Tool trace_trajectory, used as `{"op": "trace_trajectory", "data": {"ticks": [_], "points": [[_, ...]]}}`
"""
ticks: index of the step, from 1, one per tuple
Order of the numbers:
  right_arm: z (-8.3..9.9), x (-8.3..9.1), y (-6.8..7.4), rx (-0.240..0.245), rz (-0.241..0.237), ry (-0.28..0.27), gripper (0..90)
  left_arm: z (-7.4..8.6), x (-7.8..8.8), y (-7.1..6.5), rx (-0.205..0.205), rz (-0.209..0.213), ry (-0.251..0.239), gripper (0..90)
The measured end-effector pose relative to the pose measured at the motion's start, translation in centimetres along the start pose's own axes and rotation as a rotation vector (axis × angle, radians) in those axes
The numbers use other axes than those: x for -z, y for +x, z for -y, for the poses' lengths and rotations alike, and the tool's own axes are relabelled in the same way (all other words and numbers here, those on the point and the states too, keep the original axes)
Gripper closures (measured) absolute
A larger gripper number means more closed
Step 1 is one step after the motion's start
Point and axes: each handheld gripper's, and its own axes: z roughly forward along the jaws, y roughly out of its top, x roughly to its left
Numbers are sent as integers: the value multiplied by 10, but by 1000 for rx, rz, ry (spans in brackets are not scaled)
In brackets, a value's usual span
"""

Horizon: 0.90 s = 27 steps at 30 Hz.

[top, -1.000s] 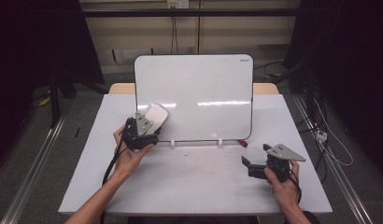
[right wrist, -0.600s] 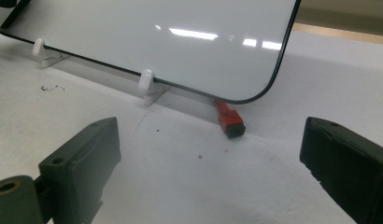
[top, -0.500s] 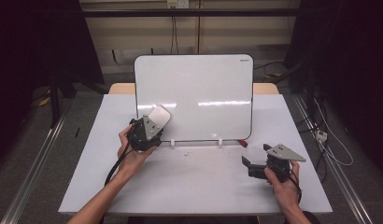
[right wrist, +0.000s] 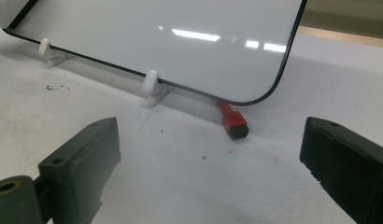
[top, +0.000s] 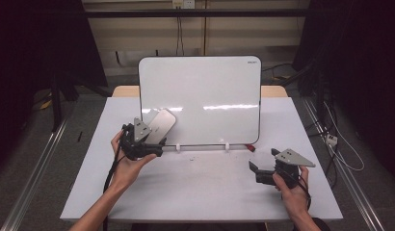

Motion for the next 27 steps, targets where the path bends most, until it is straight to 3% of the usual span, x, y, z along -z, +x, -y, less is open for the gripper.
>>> {"op": "trace_trajectory", "data": {"ticks": [7, 8, 10, 13, 18, 27], "points": [[0, 0, 1, -2, 4, 5, 53, 15, 15, 4, 106, 63, 0, 50], [0, 0, 0, -2, 4, 5, 53, 18, 17, 5, 110, 68, -5, 50], [0, -1, 0, -3, 3, 6, 53, 22, 23, 3, 83, 37, -4, 50], [0, -1, 0, -5, 5, 7, 53, 29, 29, 1, 94, 58, -4, 48], [0, 0, 1, -3, 4, 7, 53, 40, 41, -4, 85, 36, 7, 47], [0, -1, 1, -2, 4, 7, 53, 60, 58, -10, 115, 25, -15, 42]]}}
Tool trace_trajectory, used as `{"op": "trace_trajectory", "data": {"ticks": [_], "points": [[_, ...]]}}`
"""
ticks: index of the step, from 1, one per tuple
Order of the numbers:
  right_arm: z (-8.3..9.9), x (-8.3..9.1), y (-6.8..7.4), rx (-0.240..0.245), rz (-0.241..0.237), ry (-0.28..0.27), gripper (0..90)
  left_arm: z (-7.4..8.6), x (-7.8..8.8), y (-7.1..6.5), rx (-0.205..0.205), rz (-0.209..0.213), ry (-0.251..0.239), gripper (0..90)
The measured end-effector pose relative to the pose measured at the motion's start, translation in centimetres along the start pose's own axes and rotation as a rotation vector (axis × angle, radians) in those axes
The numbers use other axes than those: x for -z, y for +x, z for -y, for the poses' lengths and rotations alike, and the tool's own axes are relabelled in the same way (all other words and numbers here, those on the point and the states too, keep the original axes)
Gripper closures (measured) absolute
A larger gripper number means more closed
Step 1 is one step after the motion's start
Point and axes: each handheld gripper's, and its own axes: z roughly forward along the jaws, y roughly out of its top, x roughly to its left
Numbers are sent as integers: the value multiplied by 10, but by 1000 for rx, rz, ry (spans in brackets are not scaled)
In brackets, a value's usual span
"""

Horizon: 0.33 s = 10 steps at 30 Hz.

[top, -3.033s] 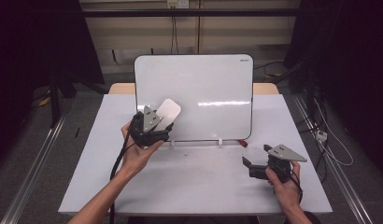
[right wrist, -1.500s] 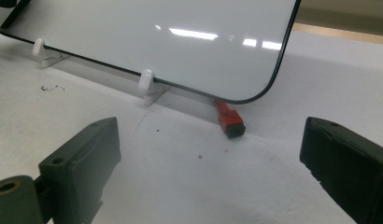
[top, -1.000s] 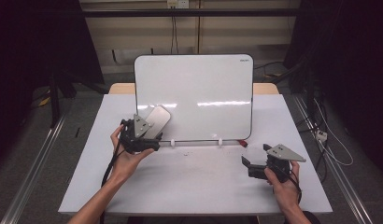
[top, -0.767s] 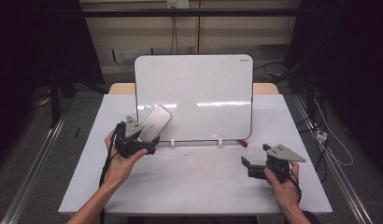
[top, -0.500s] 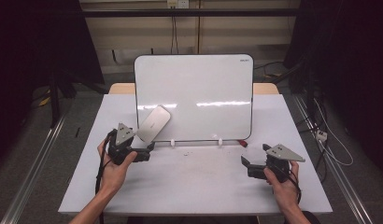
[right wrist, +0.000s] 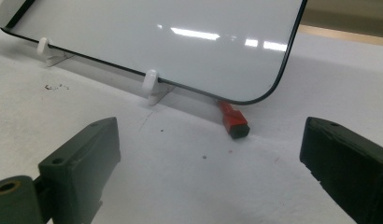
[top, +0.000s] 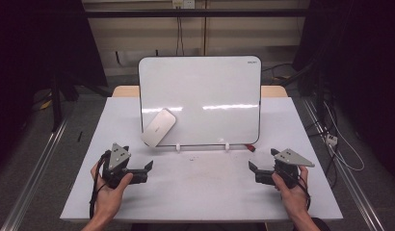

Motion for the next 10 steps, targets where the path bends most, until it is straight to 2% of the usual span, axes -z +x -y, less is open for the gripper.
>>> {"op": "trace_trajectory", "data": {"ticks": [1, 3, 6, 8, 10], "points": [[0, 0, 0, 0, -1, 0, 53, 3, 0, 0, 3, -7, -3, 42], [0, 1, 0, 1, -2, -2, 53, 8, 0, 1, 8, 6, -7, 42], [0, 1, 0, 0, -2, -2, 53, 12, 3, -1, 29, -6, -14, 42], [0, 1, 0, -1, -5, -2, 53, 10, 4, -3, 10, 2, -7, 42], [0, 2, 0, 0, -4, -3, 53, 10, 5, -5, 10, 6, -15, 42]]}}
